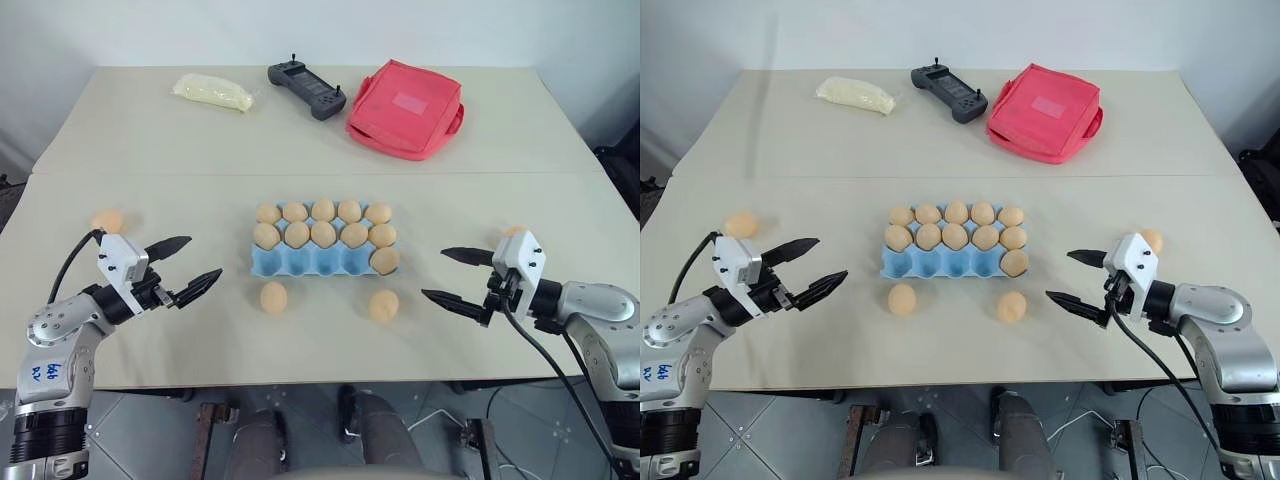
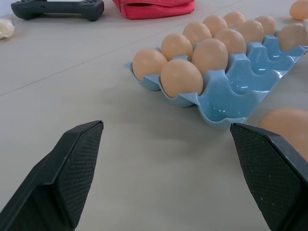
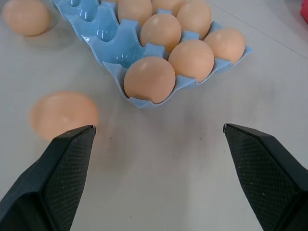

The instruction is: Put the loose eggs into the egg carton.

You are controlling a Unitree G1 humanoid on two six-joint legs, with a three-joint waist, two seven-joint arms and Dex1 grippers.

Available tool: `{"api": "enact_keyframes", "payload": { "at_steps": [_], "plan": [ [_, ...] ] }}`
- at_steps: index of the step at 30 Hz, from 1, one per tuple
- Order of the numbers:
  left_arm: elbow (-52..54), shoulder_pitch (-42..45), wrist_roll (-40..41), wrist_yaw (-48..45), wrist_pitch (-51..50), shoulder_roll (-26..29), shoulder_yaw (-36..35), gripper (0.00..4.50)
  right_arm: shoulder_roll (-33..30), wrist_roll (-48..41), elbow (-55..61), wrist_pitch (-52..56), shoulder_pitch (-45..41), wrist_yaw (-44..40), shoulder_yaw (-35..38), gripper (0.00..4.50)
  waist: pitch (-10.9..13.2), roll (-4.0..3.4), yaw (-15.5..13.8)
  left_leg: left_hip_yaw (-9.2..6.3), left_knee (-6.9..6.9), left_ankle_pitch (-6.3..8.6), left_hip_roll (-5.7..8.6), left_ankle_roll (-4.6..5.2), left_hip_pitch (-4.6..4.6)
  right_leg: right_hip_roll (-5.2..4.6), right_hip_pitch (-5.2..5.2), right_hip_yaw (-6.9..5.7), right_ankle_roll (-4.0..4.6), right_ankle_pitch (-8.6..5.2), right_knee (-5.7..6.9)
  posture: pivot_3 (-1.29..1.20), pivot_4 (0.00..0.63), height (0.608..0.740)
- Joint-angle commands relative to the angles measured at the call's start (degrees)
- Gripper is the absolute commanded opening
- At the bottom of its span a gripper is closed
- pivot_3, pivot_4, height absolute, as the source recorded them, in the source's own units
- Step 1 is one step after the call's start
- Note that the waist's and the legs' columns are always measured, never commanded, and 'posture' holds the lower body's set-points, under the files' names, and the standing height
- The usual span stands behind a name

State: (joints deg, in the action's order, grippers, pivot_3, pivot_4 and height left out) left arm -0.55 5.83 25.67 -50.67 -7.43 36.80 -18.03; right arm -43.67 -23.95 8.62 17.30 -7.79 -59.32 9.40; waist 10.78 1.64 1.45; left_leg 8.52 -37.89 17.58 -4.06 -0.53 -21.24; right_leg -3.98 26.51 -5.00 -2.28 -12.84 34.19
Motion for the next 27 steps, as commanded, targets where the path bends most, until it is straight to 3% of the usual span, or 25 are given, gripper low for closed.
{"api": "enact_keyframes", "payload": {
  "at_steps": [1,14,27],
  "plan": [
    [1.18,0.9,1.05,0.8,0.26,-0.04,-1.19,4.49,-0.74,-0.26,0.13,-1.82,-0.84,-0.42,1.3,4.43,0.0,0.0,0.0,0.0,0.0,0.0,0.0,0.0,0.0,0.01,0.0,0.0,0.0,0.0,0.0,0.0,0.15,0.74],
    [0.05,5.18,-0.93,2.76,-1.16,-0.19,2.21,4.49,0.2,-0.9,2.37,-0.92,-1.53,2.59,1.76,4.43,0.0,0.0,-0.04,0.03,-0.04,-0.01,0.02,0.01,0.02,0.02,0.0,0.03,-0.01,0.01,0.07,0.0,0.15,0.74],
    [-3.89,6.55,0.31,-7.75,-3.2,1.41,6.37,4.49,-3.28,-6.45,23.06,12.29,22.81,6.85,18.0,4.43,-0.01,0.01,-1.32,0.06,-0.08,0.08,-0.02,-0.04,0.06,0.14,-0.01,0.15,-0.02,0.0,0.09,0.0,0.15,0.74]
  ]
}}
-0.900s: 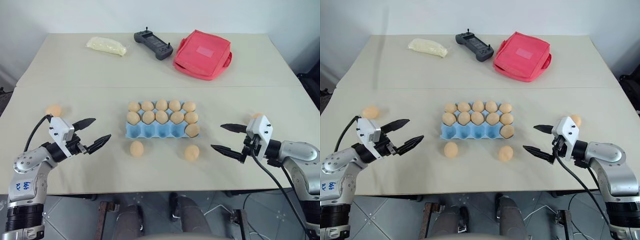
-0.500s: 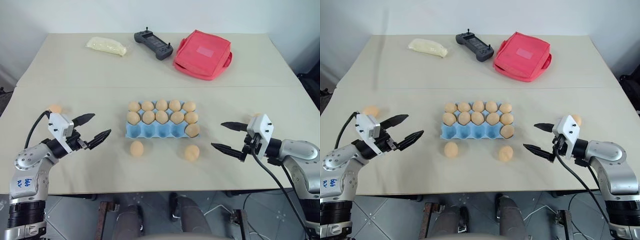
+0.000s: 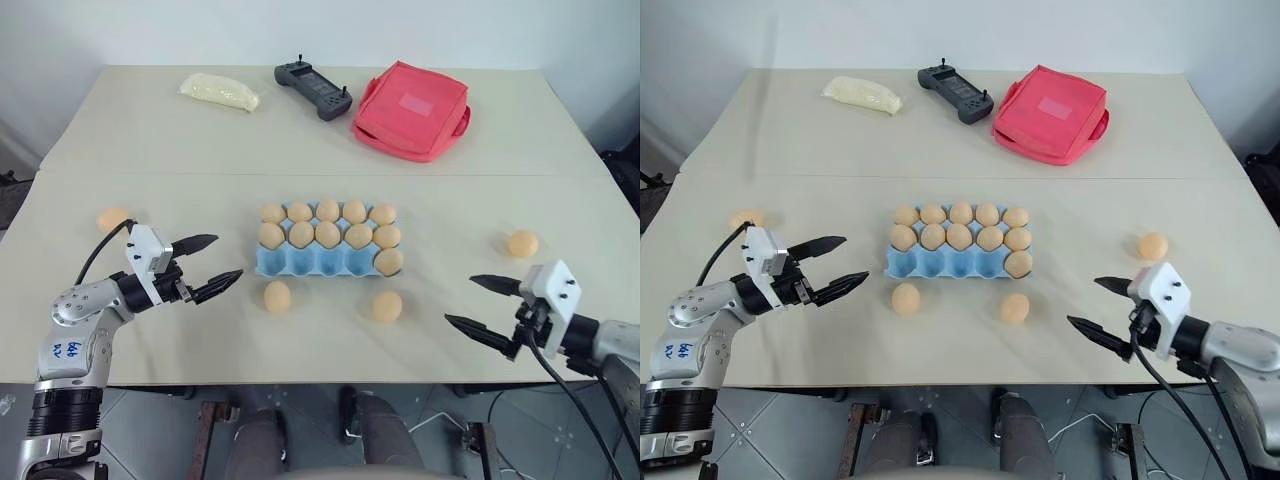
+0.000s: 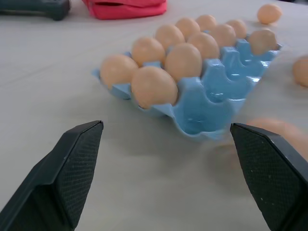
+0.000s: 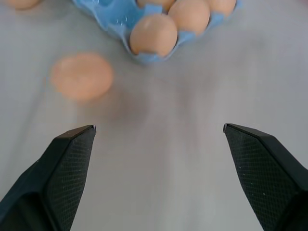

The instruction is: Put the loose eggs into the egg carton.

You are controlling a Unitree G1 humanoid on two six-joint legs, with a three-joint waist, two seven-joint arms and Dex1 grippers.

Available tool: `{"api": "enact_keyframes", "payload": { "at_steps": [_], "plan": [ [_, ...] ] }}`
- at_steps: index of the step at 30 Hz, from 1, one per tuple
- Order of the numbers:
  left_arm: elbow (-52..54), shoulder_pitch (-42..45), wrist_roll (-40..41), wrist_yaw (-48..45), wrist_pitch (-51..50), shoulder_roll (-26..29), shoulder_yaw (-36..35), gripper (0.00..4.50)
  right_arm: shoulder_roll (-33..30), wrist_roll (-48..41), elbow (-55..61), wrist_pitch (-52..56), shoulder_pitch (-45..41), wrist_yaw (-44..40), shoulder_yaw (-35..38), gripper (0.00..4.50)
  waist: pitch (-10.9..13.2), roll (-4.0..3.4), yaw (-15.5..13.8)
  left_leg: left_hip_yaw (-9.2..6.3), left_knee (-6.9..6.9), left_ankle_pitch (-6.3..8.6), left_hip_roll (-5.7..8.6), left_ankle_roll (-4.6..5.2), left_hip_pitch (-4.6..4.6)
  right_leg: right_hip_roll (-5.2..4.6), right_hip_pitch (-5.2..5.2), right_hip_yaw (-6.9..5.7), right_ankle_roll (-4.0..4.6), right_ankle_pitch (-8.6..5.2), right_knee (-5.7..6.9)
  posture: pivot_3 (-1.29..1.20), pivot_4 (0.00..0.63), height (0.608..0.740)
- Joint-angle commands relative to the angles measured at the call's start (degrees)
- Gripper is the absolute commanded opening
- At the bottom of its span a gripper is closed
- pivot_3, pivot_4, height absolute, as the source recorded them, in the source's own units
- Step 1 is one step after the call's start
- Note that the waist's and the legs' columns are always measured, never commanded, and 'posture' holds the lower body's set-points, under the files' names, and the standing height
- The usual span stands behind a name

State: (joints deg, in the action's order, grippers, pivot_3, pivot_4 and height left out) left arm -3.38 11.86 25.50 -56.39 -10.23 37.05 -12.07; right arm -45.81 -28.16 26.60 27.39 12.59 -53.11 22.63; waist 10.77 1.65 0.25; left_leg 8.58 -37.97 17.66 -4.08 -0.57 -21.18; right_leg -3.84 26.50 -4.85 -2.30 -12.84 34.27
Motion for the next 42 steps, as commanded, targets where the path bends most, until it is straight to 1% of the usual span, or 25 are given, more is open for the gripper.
{"api": "enact_keyframes", "payload": {
  "at_steps": [1,4,7,10,13,18,22,29,38,39,40,42],
  "plan": [
    [-1.31,0.73,0.36,-2.34,-0.46,1.13,0.53,4.49,-1.19,-2.6,5.91,2.73,3.29,0.75,5.54,4.43,0.0,0.0,-0.14,0.0,0.0,0.0,0.0,-0.01,0.0,0.04,-0.01,0.03,0.0,-0.01,-0.05,0.0,0.15,0.74],
    [-2.18,1.59,0.19,-3.84,-0.39,1.19,1.16,4.49,-1.56,-3.59,8.99,4.89,4.85,1.6,6.95,4.43,0.0,0.01,-0.11,-0.02,-0.02,0.07,-0.02,-0.12,0.01,0.25,-0.06,0.25,0.01,0.05,-0.26,0.0,0.15,0.74],
    [-1.83,1.72,0.39,-4.64,-0.79,1.28,1.37,4.49,-2.23,-4.04,11.17,7.47,4.46,3.04,6.39,4.43,0.0,0.01,-0.06,-0.01,-0.03,0.07,-0.02,-0.13,0.02,0.29,-0.06,0.36,0.04,0.09,-0.3,0.0,0.15,0.74],
    [-0.27,0.64,0.87,-4.91,-1.37,1.46,0.8,4.49,-3.43,-6.6,11.97,13.09,0.86,4.67,2.18,4.43,-0.01,0.02,0.03,-0.01,-0.03,0.07,-0.02,-0.12,0.01,0.31,-0.04,0.42,0.03,0.09,-0.3,0.0,0.15,0.74],
    [2.15,-1.49,1.44,-4.56,-2.04,1.61,-0.17,4.49,-3.06,-6.63,11.34,14.85,-5.06,6.24,-4.04,4.43,-0.02,0.05,0.21,0.01,-0.03,0.01,-0.05,-0.02,0.0,0.31,-0.01,0.43,0.06,0.08,-0.3,0.0,0.15,0.74],
    [7.91,-6.26,2.75,-2.59,-3.72,1.72,-2.35,4.49,-0.98,-5.3,8.15,15.03,-13.77,7.25,-13.61,4.43,-0.02,0.05,0.04,-0.01,0.01,0.03,-0.15,-0.02,-0.03,0.34,0.05,0.48,0.13,0.03,-0.3,0.0,0.15,0.74],
    [11.79,-9.96,3.54,-0.83,-4.62,1.7,-4.31,4.49,-0.03,-2.39,3.23,14.06,-18.21,7.08,-19.85,4.43,-0.03,0.06,-0.08,-0.03,0.01,0.09,-0.16,0.0,-0.05,0.33,0.06,0.46,0.14,0.03,-0.3,0.0,0.15,0.74],
    [14.92,-13.13,4.2,0.56,-5.68,1.85,-6.03,4.49,-0.5,0.33,-1.85,12.67,-21.57,4.23,-25.42,4.43,-0.03,0.06,-0.14,0.02,-0.01,0.14,-0.1,0.06,-0.05,0.3,0.06,0.41,0.08,0.06,-0.31,0.0,0.15,0.74],
    [15.23,-13.17,4.02,1.62,-5.65,1.38,-6.14,4.49,3.96,3.21,-6.93,11.85,-26.49,4.36,-30.44,4.43,-0.04,0.06,-0.02,0.05,-0.02,0.13,-0.18,0.05,-0.03,0.35,0.08,0.38,0.12,0.05,-0.28,0.0,0.15,0.74],
    [15.19,-13.07,3.99,1.71,-5.63,1.33,-6.1,4.5,4.29,3.32,-7.03,11.82,-26.64,4.39,-30.43,4.07,-0.04,0.06,-0.02,0.05,-0.02,0.13,-0.18,0.05,-0.03,0.35,0.08,0.38,0.12,0.05,-0.27,0.0,0.15,0.74],
    [15.12,-13.03,3.96,1.75,-5.56,1.33,-6.12,4.5,4.45,3.32,-6.82,11.82,-26.68,4.33,-30.26,3.85,-0.04,0.06,-0.04,0.05,-0.02,0.13,-0.17,0.05,-0.04,0.35,0.08,0.37,0.11,0.05,-0.27,0.0,0.15,0.74],
    [14.94,-12.92,3.92,1.83,-5.39,1.34,-6.23,4.5,4.28,3.17,-6.03,12.02,-26.65,4.43,-29.44,3.18,-0.04,0.06,-0.05,0.06,-0.02,0.13,-0.16,0.04,-0.04,0.33,0.08,0.37,0.1,0.06,-0.26,0.0,0.15,0.74]
  ]
}}
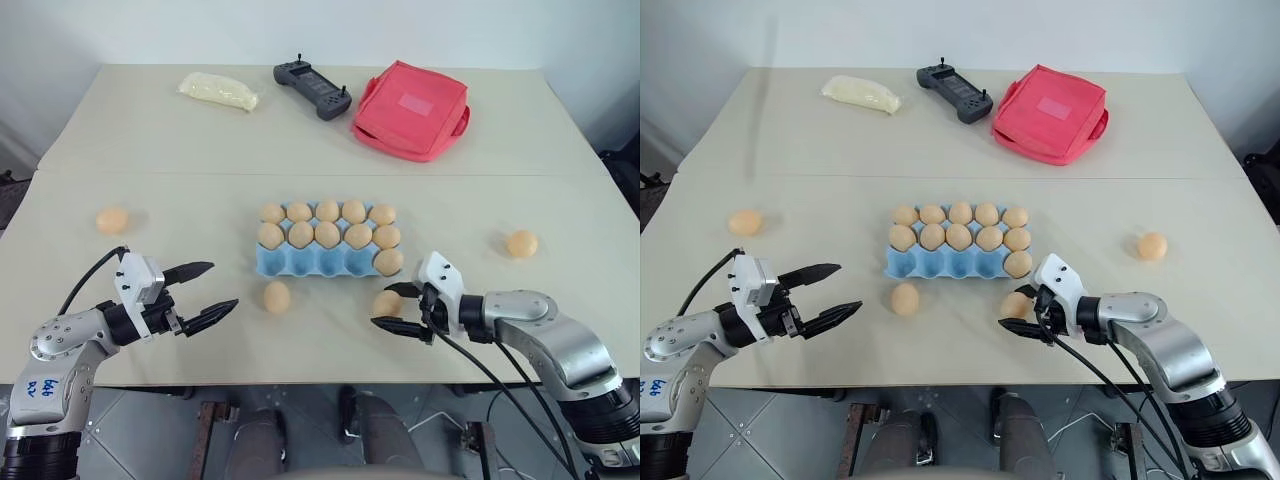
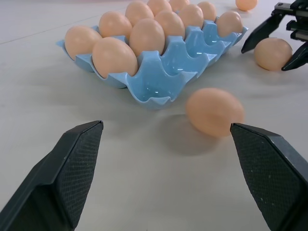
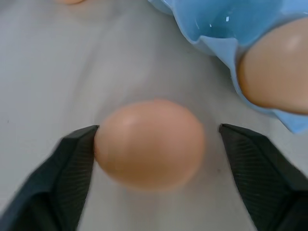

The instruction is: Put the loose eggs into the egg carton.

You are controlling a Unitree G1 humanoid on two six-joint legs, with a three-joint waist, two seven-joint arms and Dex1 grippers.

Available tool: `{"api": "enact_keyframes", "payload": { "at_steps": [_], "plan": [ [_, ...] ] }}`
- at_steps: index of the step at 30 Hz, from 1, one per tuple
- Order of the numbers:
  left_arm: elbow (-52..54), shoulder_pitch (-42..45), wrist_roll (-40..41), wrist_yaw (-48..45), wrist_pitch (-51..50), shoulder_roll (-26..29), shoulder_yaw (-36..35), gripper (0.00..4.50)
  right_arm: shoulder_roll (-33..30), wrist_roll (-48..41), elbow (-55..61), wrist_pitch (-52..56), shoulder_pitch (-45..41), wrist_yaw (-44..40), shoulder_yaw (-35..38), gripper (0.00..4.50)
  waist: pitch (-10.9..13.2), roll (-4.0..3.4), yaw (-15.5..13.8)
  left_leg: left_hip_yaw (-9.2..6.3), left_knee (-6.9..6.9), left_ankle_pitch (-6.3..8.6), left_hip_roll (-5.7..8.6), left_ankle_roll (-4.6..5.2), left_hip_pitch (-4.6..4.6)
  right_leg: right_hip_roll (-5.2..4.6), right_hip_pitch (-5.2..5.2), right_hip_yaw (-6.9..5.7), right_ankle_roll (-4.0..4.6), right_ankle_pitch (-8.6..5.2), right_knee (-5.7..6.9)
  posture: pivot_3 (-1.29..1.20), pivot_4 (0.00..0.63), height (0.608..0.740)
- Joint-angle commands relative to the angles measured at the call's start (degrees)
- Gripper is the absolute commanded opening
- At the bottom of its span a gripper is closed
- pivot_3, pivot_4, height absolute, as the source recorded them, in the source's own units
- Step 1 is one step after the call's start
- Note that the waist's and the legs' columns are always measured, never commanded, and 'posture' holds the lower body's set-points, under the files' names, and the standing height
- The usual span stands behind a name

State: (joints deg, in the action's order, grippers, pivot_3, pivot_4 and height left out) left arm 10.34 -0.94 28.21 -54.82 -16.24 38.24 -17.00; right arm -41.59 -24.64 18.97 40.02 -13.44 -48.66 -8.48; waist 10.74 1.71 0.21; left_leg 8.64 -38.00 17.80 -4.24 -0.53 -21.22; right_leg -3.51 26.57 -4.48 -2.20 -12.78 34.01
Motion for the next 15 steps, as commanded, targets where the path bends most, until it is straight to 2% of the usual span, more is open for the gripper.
{"api": "enact_keyframes", "payload": {
  "at_steps": [1,2,3,8,15],
  "plan": [
    [1.11,-0.06,1.17,0.3,0.69,0.16,-1.35,4.5,-0.23,-0.64,2.22,-0.44,-0.55,-0.02,2.34,2.77,0.0,0.0,-0.01,0.0,0.0,0.0,0.01,0.0,0.0,-0.01,0.0,-0.01,-0.01,0.0,0.0,0.0,0.15,0.74],
    [0.98,0.0,1.15,0.32,0.75,0.18,-1.38,4.5,-0.74,-1.51,3.49,0.14,-0.54,-0.02,3.67,2.49,0.0,0.0,-0.03,0.0,0.0,0.01,0.01,0.0,0.0,-0.01,0.0,-0.01,-0.01,0.01,0.0,0.0,0.15,0.74],
    [0.8,0.12,1.08,0.37,0.85,0.18,-1.39,4.5,-1.24,-2.56,4.91,0.88,-0.64,-0.05,5.1,2.4,0.0,0.0,-0.03,0.0,0.0,0.01,0.01,0.0,0.0,-0.01,0.0,-0.02,-0.01,0.01,0.0,0.0,0.15,0.74],
    [0.04,0.87,0.76,0.6,1.27,0.02,-1.1,4.5,-1.01,-5.49,8.04,3.52,-3.67,1.01,8.7,2.35,0.0,0.01,0.09,0.02,0.0,0.02,-0.02,-0.02,0.02,0.0,0.01,-0.02,0.0,0.0,0.01,0.0,0.15,0.74],
    [-0.77,2.03,0.6,0.72,2.02,-0.34,-0.73,4.5,5.99,-1.68,0.99,1.36,-13.35,4.77,3.36,2.35,-0.01,0.02,0.2,0.09,-0.04,0.0,-0.23,-0.08,0.03,0.02,0.03,-0.01,0.14,0.0,0.01,0.0,0.15,0.74]
  ]
}}
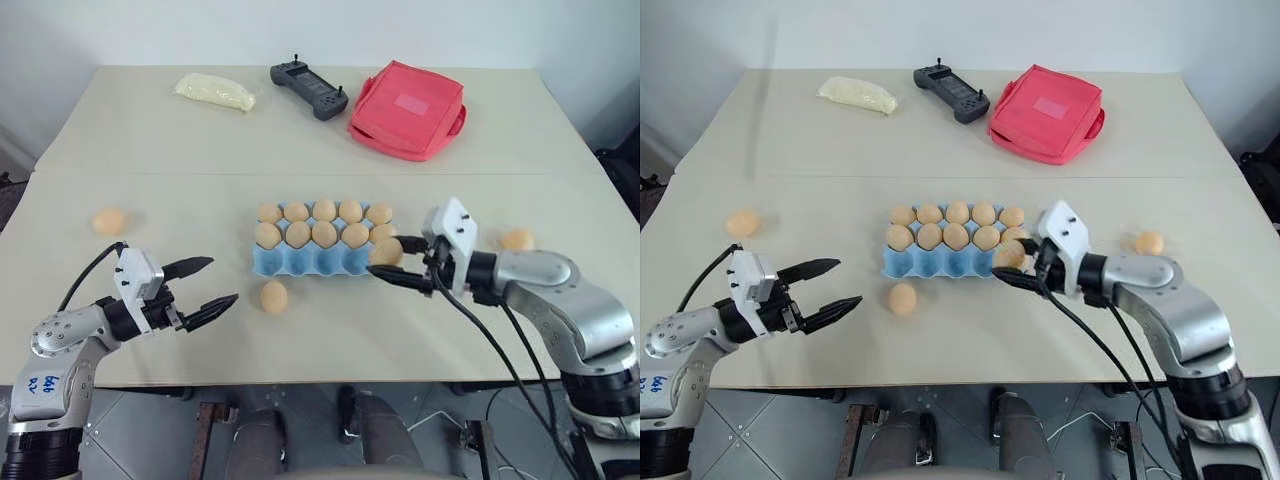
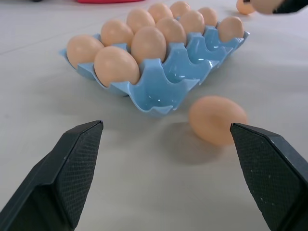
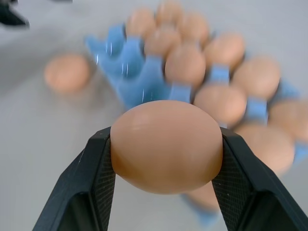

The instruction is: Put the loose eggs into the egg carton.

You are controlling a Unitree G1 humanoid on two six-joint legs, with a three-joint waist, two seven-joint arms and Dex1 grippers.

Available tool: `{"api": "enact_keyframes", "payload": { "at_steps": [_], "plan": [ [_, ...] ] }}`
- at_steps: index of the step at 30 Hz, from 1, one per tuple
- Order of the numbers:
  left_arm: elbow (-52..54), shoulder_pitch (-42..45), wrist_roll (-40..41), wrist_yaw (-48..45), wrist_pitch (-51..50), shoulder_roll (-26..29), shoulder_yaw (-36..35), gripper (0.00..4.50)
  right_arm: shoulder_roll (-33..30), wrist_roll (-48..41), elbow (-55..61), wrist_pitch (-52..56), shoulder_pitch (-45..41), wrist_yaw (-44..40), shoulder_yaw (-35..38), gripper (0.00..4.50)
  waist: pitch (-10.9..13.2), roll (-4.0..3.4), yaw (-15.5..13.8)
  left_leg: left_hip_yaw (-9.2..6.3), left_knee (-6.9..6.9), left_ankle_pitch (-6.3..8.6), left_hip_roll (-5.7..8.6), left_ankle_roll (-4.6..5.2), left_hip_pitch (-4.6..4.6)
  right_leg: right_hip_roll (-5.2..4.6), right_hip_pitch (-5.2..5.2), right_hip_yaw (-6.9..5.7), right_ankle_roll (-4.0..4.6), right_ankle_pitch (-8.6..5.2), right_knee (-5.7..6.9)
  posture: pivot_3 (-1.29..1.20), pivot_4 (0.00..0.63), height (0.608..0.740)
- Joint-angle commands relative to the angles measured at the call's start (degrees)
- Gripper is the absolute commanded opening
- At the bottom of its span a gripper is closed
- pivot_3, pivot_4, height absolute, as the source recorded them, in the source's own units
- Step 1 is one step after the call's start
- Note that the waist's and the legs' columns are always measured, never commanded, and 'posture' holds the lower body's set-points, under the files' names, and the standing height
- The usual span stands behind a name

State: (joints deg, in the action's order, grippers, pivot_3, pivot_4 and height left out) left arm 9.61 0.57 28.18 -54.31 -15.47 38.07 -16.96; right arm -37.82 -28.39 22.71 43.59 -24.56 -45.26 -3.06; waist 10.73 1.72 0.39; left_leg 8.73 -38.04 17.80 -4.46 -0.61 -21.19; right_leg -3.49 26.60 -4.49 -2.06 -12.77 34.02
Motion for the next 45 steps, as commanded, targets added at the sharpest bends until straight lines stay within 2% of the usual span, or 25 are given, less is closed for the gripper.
{"api": "enact_keyframes", "payload": {
  "at_steps": [1,9,15,16,23,29,37,42,45],
  "plan": [
    [-0.11,0.6,0.67,0.16,1.34,-0.15,-0.81,4.5,3.23,2.93,-4.05,-2.94,-3.24,1.52,-3.07,2.35,-0.01,0.01,0.03,0.01,0.0,0.01,-0.01,-0.03,0.01,0.01,0.0,-0.01,0.01,0.0,0.03,0.0,0.15,0.74],
    [0.36,0.03,0.59,1.1,2.19,-0.21,-1.45,4.5,7.95,7.63,-11.6,-6.01,-7.73,0.78,-8.29,2.35,-0.01,0.01,0.09,0.05,-0.01,0.06,0.04,-0.07,-0.03,0.02,0.11,-0.12,-0.02,0.01,0.22,0.0,0.15,0.74],
    [0.73,-0.58,0.75,1.88,2.54,-0.22,-1.59,4.5,7.73,7.64,-10.3,-5.28,-7.52,-0.63,-8.46,4.39,-0.01,0.01,0.08,0.05,-0.02,0.07,0.01,-0.08,-0.01,0.0,0.11,-0.12,-0.02,0.01,0.26,0.0,0.15,0.74],
    [0.72,-0.58,0.76,1.98,2.63,-0.24,-1.55,4.5,7.6,7.63,-10.1,-5.23,-7.53,-0.71,-8.19,4.45,-0.01,0.01,0.11,0.05,-0.03,0.07,0.01,-0.08,0.0,0.0,0.11,-0.12,-0.02,0.01,0.28,0.0,0.15,0.74],
    [-0.18,0.95,0.52,2.26,3.01,-0.57,-0.49,4.5,6.02,7.11,-8.16,-5.28,-7.54,-0.09,-4.78,4.45,-0.01,0.01,0.23,0.05,-0.04,0.06,0.0,-0.08,0.01,-0.01,0.11,-0.11,0.0,0.0,0.33,0.0,0.15,0.74],
    [-1.83,2.99,0.21,1.35,3.27,-0.69,0.34,4.5,0.75,4.25,-3.77,-3.63,-2.9,-1.04,2.64,4.45,-0.01,0.01,0.0,0.05,-0.04,0.08,0.01,-0.11,-0.01,0.0,0.11,-0.12,0.0,0.0,0.26,0.0,0.15,0.74],
    [-3.72,4.22,0.34,-1.04,3.5,0.0,1.32,4.5,-7.19,0.69,0.34,-0.96,12.71,-1.17,17.7,4.45,-0.01,0.01,-0.3,0.04,-0.03,0.1,0.05,-0.08,-0.02,0.02,0.08,-0.11,-0.03,0.01,0.15,0.0,0.15,0.74],
    [-4.4,4.11,0.21,-3.01,3.96,0.45,1.4,4.5,-7.58,-0.34,0.01,-0.87,22.76,0.1,27.76,4.45,-0.01,0.01,-0.16,0.06,-0.03,0.1,0.02,-0.08,0.03,0.1,0.03,-0.04,-0.04,0.02,0.12,0.0,0.15,0.74],
    [-4.66,3.98,0.27,-3.84,4.04,0.71,1.44,4.5,-7.6,-0.18,-0.22,-1.04,27.25,0.67,31.25,4.45,-0.01,0.01,-0.16,0.07,-0.03,0.08,0.0,-0.07,0.04,0.17,0.02,0.0,-0.02,0.0,0.08,0.0,0.15,0.74]
  ]
}}
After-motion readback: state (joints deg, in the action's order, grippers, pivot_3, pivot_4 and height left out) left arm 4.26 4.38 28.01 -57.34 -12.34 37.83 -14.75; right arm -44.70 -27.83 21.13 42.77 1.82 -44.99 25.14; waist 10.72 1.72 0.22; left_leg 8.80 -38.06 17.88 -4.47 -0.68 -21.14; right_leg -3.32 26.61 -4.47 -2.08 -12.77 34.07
